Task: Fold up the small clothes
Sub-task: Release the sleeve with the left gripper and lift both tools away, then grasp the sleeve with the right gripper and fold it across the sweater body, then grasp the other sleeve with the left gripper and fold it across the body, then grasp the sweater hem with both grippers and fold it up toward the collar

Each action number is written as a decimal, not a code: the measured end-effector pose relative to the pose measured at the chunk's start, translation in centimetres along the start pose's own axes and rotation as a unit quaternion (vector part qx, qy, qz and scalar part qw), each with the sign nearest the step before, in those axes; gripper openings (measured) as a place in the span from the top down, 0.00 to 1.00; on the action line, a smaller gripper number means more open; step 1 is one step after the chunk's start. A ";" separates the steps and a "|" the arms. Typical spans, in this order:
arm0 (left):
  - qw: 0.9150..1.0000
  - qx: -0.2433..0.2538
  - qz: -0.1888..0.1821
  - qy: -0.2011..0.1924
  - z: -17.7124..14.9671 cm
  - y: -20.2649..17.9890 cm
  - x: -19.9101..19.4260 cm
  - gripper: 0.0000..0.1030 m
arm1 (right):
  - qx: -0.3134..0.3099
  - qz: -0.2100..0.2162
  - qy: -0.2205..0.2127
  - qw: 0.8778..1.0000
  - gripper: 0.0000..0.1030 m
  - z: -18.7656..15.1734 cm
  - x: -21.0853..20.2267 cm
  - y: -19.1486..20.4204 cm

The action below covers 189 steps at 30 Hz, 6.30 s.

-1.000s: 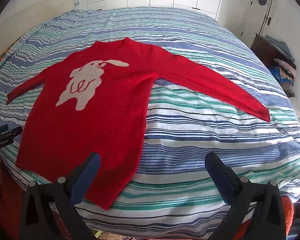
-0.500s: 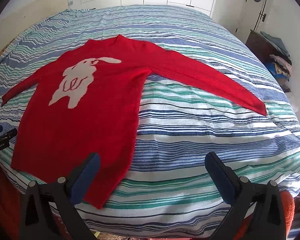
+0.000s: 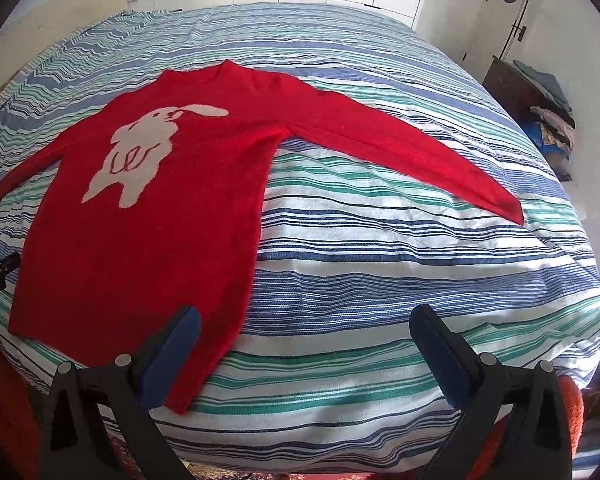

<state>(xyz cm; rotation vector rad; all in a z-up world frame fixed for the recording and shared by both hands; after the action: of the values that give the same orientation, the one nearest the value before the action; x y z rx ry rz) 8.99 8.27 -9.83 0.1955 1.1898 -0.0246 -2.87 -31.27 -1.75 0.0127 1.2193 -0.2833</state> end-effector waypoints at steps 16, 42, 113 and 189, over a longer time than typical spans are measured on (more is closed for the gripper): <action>1.000 0.002 0.005 0.006 0.0 0.0 0.4 0.09 | -0.009 -0.032 0.011 0.999 0.00 -0.1 0.6 -0.2; 1.000 -0.003 0.017 0.024 0.1 0.1 1.1 0.09 | 0.445 0.377 -0.034 0.811 0.41 5.0 10.7 -27.5; 0.834 -0.505 -0.218 -0.042 9.1 28.8 11.2 0.95 | 0.050 0.308 0.051 0.949 0.37 5.1 6.4 -0.3; 0.997 -0.034 0.029 -0.060 12.7 2.9 -2.9 0.18 | 0.091 0.225 -0.036 0.970 0.37 4.2 3.3 -6.3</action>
<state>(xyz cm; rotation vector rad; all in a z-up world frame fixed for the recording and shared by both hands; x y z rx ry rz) 19.94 8.77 -2.24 0.1663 1.0638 0.0545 0.69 -38.69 -2.48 0.4291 1.0809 0.0036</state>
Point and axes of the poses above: each gripper's, at about its wrist camera, not at the fingertips, and x roughly the way its jaws point, y to its left, z to its top, the point moved 3 cm from there along x, roughly the way its jaws point, and after that the axes turned 8 degrees about y, right-handed, at the moved point
